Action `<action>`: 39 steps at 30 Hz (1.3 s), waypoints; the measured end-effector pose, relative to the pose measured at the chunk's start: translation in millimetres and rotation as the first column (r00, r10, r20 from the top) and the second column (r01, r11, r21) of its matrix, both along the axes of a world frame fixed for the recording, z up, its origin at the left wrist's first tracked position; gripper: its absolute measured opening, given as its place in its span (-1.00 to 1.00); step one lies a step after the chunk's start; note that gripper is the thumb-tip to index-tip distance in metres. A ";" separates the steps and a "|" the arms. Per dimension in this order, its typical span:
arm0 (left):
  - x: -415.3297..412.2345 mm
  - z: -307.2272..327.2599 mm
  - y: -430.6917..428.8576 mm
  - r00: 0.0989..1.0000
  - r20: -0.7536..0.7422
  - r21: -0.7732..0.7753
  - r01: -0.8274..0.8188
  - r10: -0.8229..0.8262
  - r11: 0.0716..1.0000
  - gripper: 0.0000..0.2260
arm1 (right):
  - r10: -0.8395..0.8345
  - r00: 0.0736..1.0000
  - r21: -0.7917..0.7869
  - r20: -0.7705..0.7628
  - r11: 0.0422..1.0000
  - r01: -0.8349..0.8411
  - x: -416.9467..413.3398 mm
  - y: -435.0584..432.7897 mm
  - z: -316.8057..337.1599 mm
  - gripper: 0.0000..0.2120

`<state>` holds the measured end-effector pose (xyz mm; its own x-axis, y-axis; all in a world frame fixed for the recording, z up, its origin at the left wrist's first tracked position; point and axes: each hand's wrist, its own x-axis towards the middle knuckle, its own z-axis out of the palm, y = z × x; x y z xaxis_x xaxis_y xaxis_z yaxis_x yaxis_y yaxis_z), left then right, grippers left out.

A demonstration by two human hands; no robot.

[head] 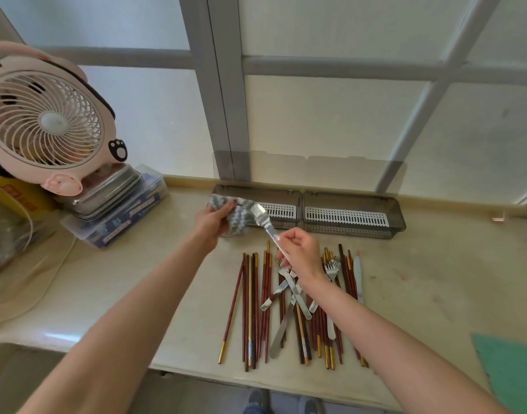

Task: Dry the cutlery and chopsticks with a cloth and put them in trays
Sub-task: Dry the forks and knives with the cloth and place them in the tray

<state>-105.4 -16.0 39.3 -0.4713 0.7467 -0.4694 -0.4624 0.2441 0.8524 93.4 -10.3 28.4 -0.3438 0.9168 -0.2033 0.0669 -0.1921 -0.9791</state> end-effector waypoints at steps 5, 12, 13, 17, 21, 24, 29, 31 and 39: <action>35.3 -3.7 -7.6 0.953 0.050 0.128 0.289 -0.298 0.949 -0.66 | -0.159 0.980 -0.032 -0.121 0.987 0.157 -19.5 3.8 12.0 -0.94; 49.3 -1.5 -12.2 0.950 -0.029 0.146 0.313 -0.312 0.938 -0.77 | 0.043 0.996 -0.031 -0.076 0.998 -0.046 -14.8 9.2 7.6 -0.93; 50.4 0.5 -11.3 0.962 -0.030 0.138 0.273 -0.271 0.952 -0.81 | 0.089 0.992 -0.051 -0.088 0.994 -0.094 -12.8 10.5 7.2 -0.92; 42.2 11.8 -5.7 0.993 0.087 0.108 0.065 -0.075 0.992 -0.87 | 0.353 0.846 -0.211 -0.400 0.862 -0.460 2.5 15.4 1.6 -0.64; 39.6 14.2 -2.2 0.992 0.122 0.125 -0.019 0.004 0.992 -0.90 | 0.356 0.819 -0.179 -0.451 0.862 -0.473 3.8 12.4 -3.6 -0.56; 48.2 16.1 -3.1 0.984 0.176 0.150 -0.037 0.010 0.988 -0.90 | 0.263 0.867 -0.160 -0.423 0.920 -0.357 -3.3 9.1 -5.0 -0.61; 50.6 22.6 -1.3 0.977 0.210 0.174 -0.075 0.038 0.982 -0.84 | 0.106 0.919 -0.146 -0.380 0.974 -0.173 -11.8 5.2 -5.5 -0.73; 53.4 23.6 -3.0 0.970 0.239 0.198 -0.089 0.040 0.976 -0.85 | 0.052 0.930 -0.138 -0.363 0.984 -0.109 -16.1 4.5 -1.9 -0.82; 72.5 10.0 -15.2 0.992 0.123 0.160 -0.015 -0.005 0.987 -0.81 | -0.144 0.973 -0.179 -0.183 0.978 0.111 -29.8 2.2 1.3 -0.73</action>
